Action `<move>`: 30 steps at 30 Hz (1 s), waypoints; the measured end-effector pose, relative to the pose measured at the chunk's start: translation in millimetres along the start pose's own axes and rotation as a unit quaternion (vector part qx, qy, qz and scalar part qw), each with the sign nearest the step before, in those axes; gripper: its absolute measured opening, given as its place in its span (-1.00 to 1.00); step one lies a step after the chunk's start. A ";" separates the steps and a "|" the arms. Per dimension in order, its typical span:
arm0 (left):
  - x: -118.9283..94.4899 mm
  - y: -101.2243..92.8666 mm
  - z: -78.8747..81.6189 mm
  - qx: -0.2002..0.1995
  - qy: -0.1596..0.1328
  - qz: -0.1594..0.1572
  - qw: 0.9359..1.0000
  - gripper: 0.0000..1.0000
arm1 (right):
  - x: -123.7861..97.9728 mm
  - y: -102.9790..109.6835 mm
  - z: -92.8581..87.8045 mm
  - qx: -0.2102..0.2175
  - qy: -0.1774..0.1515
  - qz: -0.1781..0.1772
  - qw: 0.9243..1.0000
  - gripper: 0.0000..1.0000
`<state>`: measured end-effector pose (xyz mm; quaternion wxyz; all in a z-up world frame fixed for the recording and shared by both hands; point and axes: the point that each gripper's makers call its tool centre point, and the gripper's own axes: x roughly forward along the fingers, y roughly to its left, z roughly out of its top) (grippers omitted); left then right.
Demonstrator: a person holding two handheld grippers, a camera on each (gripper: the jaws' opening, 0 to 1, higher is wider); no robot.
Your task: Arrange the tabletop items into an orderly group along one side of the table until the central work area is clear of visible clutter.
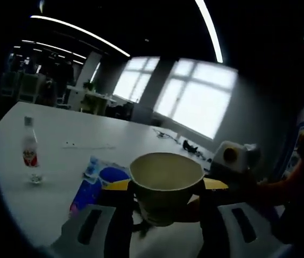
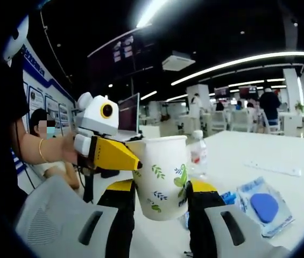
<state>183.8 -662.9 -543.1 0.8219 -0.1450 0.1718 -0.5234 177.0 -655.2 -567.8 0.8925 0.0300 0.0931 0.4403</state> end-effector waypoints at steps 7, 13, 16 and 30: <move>0.0 -0.6 3.2 0.007 -0.009 0.001 1.000 -0.09 | 1.6 0.3 1.1 -0.003 0.002 0.001 1.000 -0.30; -0.5 -1.7 5.3 0.019 -0.009 -0.001 1.000 -0.11 | 2.1 1.1 1.2 -0.008 0.008 0.002 1.000 -0.29; -1.2 -2.2 6.1 0.029 -0.009 -0.001 1.000 -0.12 | 3.0 1.5 1.0 -0.010 0.012 0.003 1.000 -0.28; 0.0 9.0 20.1 0.058 -0.027 0.026 0.998 -0.13 | -0.6 -12.0 -14.9 0.002 0.056 -0.025 0.998 0.44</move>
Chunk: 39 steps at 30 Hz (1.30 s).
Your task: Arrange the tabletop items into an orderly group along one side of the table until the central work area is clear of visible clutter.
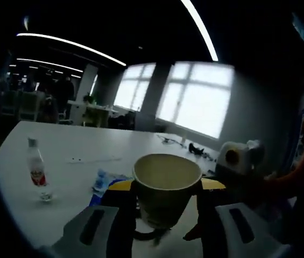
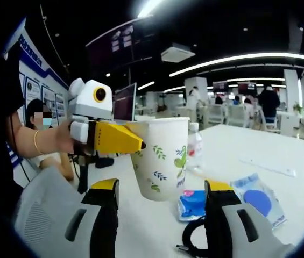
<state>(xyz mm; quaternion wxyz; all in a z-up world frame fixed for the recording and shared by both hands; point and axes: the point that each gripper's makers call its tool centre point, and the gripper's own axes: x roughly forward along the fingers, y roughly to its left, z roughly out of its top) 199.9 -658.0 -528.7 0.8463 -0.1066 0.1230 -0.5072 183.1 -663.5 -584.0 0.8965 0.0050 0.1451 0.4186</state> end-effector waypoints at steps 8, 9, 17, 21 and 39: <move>2.9 12.8 6.1 0.006 -0.009 0.017 1.000 -0.13 | -5.9 -5.0 -7.0 0.008 0.018 -0.018 1.000 0.95; 3.9 14.6 5.6 0.005 -0.009 0.020 1.000 -0.13 | -6.3 -5.4 -7.6 0.007 0.018 -0.019 1.000 1.00; 14.1 32.8 -0.9 0.027 0.006 0.044 0.999 -0.13 | -12.3 -7.3 -10.2 0.032 0.027 -0.024 0.999 0.99; 19.3 44.9 -2.0 0.043 0.009 0.060 0.997 -0.13 | -14.1 -11.2 -13.1 0.037 0.033 -0.028 0.998 0.99; 39.9 112.1 -6.7 0.039 -0.017 0.149 0.988 -0.14 | -19.1 -44.0 -38.9 0.043 0.071 -0.067 0.994 0.99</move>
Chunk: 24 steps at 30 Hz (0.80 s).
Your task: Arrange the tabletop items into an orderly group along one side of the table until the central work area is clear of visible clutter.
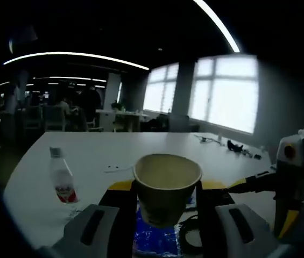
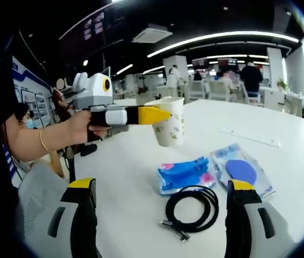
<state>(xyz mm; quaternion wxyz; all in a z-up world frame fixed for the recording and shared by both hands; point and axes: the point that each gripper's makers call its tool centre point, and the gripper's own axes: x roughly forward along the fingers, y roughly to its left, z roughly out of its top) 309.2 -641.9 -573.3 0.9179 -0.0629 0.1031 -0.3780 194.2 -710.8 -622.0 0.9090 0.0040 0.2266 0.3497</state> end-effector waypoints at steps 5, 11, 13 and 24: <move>8.0 15.9 -5.2 -0.005 0.001 0.024 1.000 -0.14 | -0.6 -13.8 -4.3 0.002 0.004 -0.019 1.000 0.96; 18.2 38.2 -14.4 -0.005 0.005 0.049 0.999 -0.14 | 0.2 -27.9 -9.9 -0.008 0.013 -0.038 0.999 0.96; 22.5 46.0 -17.7 -0.009 0.005 0.058 0.998 -0.14 | 2.8 -31.6 -17.5 -0.013 0.027 -0.043 0.999 0.96; 42.5 71.9 -29.3 -0.012 -0.007 0.088 0.996 -0.14 | 13.4 -44.4 -39.7 -0.010 0.063 -0.060 0.996 0.93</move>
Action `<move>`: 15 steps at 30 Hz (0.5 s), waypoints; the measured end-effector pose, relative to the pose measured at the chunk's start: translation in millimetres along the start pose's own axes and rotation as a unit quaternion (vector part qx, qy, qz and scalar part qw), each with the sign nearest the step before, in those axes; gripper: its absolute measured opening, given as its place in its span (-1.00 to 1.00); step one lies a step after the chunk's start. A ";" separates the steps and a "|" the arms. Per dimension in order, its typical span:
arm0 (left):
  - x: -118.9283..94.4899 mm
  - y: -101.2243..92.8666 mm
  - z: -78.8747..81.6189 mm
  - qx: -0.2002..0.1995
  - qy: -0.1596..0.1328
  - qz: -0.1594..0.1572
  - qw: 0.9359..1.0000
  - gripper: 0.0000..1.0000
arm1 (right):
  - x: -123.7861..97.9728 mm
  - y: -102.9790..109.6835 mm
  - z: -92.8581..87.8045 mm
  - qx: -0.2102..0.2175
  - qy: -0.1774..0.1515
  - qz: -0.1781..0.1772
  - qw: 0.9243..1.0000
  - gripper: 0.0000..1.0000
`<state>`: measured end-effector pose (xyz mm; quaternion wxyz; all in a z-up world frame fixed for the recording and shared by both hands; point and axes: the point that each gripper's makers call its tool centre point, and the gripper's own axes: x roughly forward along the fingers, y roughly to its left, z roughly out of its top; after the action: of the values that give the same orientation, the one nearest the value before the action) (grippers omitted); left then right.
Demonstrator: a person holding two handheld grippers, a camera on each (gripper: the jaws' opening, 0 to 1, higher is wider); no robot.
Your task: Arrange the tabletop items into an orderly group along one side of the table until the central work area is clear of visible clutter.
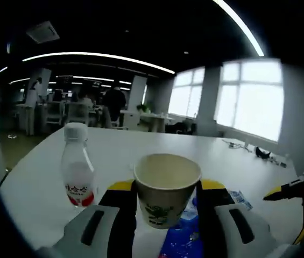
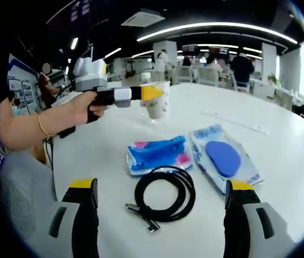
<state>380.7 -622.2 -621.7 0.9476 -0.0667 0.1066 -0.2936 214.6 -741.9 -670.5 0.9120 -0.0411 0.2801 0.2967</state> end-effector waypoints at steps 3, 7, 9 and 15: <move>4.8 6.1 -5.3 0.000 0.000 0.011 1.000 -0.14 | 2.2 -5.2 -1.2 0.010 -0.003 -0.006 1.000 0.92; 11.4 14.1 -16.3 0.000 0.010 0.023 1.000 -0.14 | 3.6 -11.0 -4.4 0.019 -0.003 -0.012 1.000 0.91; 13.6 19.8 -20.3 0.004 0.011 0.036 0.999 -0.14 | 4.1 -14.4 -7.5 0.023 0.000 -0.017 1.000 0.89; 22.0 29.9 -32.5 0.005 0.016 0.050 0.999 -0.15 | 2.2 -27.9 -11.1 0.041 -0.008 -0.039 0.998 0.82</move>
<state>406.8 -612.4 -662.4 0.9596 -0.0516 0.1239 -0.2475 226.4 -766.3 -683.5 0.9261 -0.0127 0.2829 0.2494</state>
